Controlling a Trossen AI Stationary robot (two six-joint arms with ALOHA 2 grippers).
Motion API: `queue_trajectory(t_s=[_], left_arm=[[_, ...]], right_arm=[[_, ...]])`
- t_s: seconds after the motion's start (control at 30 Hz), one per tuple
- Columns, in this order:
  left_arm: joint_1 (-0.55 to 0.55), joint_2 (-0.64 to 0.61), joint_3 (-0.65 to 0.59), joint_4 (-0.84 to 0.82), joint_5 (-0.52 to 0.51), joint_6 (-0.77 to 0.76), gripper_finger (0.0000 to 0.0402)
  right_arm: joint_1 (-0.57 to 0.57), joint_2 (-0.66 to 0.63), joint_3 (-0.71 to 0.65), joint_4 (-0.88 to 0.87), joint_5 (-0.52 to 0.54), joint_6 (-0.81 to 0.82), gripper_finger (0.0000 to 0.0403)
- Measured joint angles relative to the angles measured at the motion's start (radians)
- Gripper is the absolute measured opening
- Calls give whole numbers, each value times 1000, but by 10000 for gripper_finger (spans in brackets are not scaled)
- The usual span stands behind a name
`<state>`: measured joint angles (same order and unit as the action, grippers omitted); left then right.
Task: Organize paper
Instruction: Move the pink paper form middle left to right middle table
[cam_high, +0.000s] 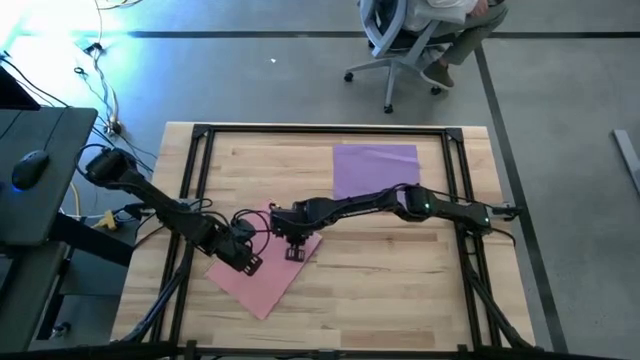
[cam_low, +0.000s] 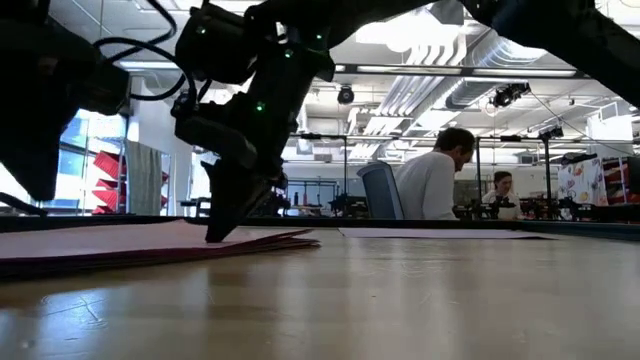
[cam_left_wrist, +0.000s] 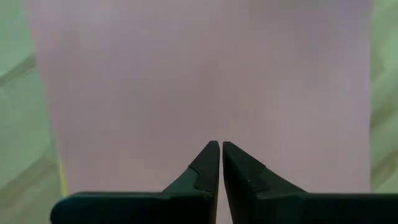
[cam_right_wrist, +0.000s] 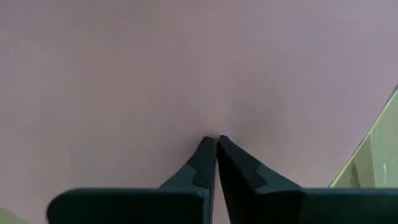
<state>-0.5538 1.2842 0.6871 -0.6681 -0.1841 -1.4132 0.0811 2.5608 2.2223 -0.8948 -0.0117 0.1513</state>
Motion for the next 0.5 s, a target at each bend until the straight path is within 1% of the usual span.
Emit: queue_trajectory(t_s=[0.1,0.17,0.37,0.4,0.5], left_arm=[[-24,0,5,5,15,-15,0],[-46,3,5,-16,26,-30,0],[-124,8,-5,-35,22,-117,0],[-136,9,-5,-32,22,-126,0],[-159,14,-5,-10,18,-127,0]], right_arm=[[-4,7,91,-95,10,-18,0],[-13,2,130,-120,22,-14,0],[-61,-92,48,-115,0,0,0],[-74,-100,38,-112,-20,19,0],[-111,-104,6,-119,-132,100,0]])
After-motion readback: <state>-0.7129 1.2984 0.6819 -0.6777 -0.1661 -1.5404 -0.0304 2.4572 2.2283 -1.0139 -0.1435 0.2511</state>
